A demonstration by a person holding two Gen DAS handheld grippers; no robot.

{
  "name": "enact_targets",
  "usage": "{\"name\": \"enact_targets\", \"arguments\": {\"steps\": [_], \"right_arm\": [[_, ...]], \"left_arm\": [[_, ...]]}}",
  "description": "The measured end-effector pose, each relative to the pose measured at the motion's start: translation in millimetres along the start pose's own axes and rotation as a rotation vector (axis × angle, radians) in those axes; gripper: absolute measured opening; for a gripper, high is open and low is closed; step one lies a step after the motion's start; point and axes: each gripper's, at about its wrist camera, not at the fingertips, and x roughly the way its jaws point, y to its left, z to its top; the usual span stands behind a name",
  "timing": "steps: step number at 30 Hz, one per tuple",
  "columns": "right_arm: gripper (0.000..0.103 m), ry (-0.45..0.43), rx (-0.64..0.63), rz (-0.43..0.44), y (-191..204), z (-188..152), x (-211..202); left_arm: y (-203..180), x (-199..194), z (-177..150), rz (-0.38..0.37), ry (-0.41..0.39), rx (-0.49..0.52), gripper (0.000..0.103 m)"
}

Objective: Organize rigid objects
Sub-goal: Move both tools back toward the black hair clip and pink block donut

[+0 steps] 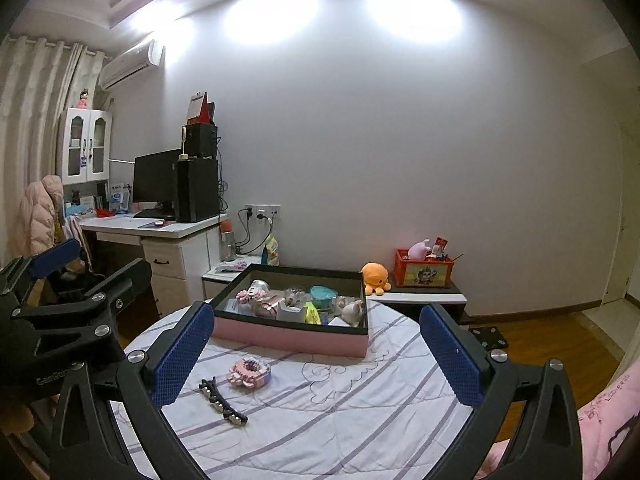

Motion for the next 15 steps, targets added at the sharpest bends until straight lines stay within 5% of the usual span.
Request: {"name": "enact_targets", "arguments": {"steps": [10,15], "right_arm": [[0.103,0.124,0.069,-0.035,-32,-32,29],[0.103,0.225,0.126,-0.062,-54,-61,56]], "left_arm": [[-6,66,-59,-0.021,0.341,-0.138,0.103],[-29,100,-96,0.017,0.493,-0.097,0.103]]}}
